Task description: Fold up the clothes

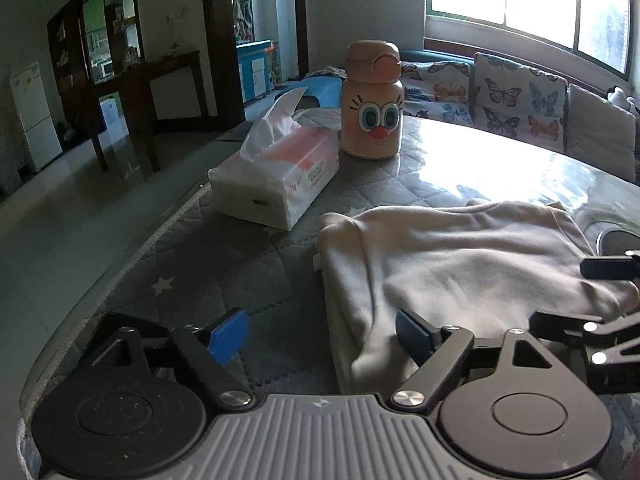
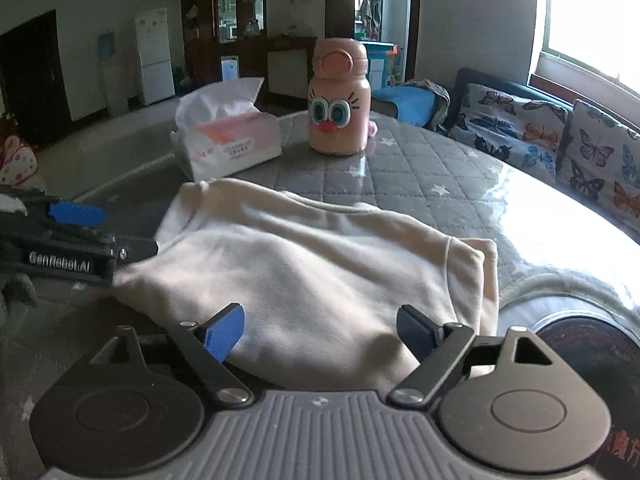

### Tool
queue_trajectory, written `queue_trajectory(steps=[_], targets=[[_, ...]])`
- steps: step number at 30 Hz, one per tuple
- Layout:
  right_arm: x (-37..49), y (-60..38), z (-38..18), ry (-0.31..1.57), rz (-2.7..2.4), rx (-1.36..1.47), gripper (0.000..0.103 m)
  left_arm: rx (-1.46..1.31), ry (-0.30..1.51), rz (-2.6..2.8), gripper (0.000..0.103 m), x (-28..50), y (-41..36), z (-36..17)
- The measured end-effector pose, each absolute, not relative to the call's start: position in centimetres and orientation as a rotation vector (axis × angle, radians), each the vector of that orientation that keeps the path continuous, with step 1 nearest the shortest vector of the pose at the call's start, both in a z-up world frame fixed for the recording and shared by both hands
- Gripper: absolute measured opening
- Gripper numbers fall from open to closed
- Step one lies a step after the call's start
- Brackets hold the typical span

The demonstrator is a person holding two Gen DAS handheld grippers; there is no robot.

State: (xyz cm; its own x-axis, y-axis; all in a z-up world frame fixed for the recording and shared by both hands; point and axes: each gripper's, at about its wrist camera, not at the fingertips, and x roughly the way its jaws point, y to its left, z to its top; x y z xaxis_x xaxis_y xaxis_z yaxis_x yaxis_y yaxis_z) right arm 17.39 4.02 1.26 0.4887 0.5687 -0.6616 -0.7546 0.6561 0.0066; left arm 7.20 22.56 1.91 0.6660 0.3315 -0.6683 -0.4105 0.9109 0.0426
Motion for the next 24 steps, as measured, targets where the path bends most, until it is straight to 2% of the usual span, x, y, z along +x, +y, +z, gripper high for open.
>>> queue_trajectory(steps=[8, 12, 18, 24], targets=[[16.3, 4.5, 0.9, 0.681, 0.824, -0.328, 0.091, -0.089, 0.73, 0.426, 0.086, 6.4, 22.0, 1.6], [15.8, 4.4, 1.4, 0.667, 0.82, -0.311, 0.094, -0.087, 0.72, 0.434, 0.095, 5.9, 21.7, 1.9], [15.9, 5.7, 2.1, 0.661, 0.81, -0.251, 0.095, -0.086, 0.719, 0.449, 0.096, 5.2, 21.7, 1.9], [15.8, 7.6, 0.8, 0.677, 0.826, -0.307, 0.096, -0.086, 0.732, 0.469, 0.096, 4.5, 22.5, 1.4]])
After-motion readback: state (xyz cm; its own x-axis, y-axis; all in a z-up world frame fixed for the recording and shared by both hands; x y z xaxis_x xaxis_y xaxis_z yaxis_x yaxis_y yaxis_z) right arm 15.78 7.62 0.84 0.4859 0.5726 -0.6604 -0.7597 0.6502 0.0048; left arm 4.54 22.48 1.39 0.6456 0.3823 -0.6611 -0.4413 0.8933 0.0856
